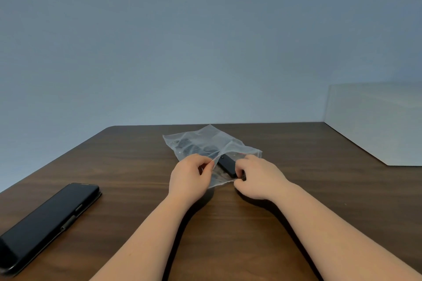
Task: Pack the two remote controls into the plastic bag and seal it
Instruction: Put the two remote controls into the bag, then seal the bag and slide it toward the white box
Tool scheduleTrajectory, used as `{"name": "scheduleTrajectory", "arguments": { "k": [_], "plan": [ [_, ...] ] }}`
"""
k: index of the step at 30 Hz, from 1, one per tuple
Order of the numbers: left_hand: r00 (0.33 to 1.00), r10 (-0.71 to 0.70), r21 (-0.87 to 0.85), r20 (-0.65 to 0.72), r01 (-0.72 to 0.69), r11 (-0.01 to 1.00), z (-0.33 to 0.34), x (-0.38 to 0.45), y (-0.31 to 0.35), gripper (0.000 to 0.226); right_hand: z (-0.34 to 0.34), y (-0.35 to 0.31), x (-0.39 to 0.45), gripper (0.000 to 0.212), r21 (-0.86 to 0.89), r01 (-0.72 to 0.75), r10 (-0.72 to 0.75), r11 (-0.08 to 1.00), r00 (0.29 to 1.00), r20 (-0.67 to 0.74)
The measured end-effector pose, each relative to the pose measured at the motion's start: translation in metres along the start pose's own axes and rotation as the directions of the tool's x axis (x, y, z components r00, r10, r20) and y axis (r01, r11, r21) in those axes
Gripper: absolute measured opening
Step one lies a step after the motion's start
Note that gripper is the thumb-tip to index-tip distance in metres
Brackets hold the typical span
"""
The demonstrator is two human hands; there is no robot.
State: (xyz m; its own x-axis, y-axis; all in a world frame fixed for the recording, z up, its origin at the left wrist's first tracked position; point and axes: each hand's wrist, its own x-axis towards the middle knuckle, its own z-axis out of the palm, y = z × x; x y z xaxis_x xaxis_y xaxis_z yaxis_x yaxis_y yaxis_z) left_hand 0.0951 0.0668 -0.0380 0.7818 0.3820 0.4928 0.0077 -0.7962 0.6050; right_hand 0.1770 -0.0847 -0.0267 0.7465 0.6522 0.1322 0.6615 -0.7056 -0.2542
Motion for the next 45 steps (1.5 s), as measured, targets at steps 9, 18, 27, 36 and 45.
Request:
{"name": "scheduleTrajectory", "arguments": {
  "k": [9,18,27,36,45],
  "plan": [
    [1.0,0.015,-0.001,0.007,-0.015,1.0,-0.001,-0.001,0.002,0.017,0.014,0.0,0.012,0.031,-0.071,-0.007,0.001,0.997,0.997,-0.078],
    [1.0,0.011,0.03,0.025,-0.012,0.999,-0.001,0.0,0.0,0.017,0.026,-0.015,0.033,0.042,-0.118,-0.042,0.033,0.992,0.996,-0.08],
    [0.955,0.094,0.153,0.281,-0.142,0.978,0.002,0.0,-0.008,0.052,0.002,0.002,0.014,0.029,-0.003,0.037,-0.036,0.999,0.95,-0.309],
    [0.958,0.067,0.181,0.278,-0.121,0.976,-0.006,-0.001,-0.008,0.052,0.009,0.04,0.019,0.052,0.347,-0.201,0.262,0.916,0.955,-0.139],
    [0.999,-0.052,-0.156,0.001,0.052,0.986,-0.011,0.0,-0.001,0.007,-0.011,0.038,0.013,0.021,0.302,-0.25,0.341,0.92,0.89,-0.303]
  ]
}}
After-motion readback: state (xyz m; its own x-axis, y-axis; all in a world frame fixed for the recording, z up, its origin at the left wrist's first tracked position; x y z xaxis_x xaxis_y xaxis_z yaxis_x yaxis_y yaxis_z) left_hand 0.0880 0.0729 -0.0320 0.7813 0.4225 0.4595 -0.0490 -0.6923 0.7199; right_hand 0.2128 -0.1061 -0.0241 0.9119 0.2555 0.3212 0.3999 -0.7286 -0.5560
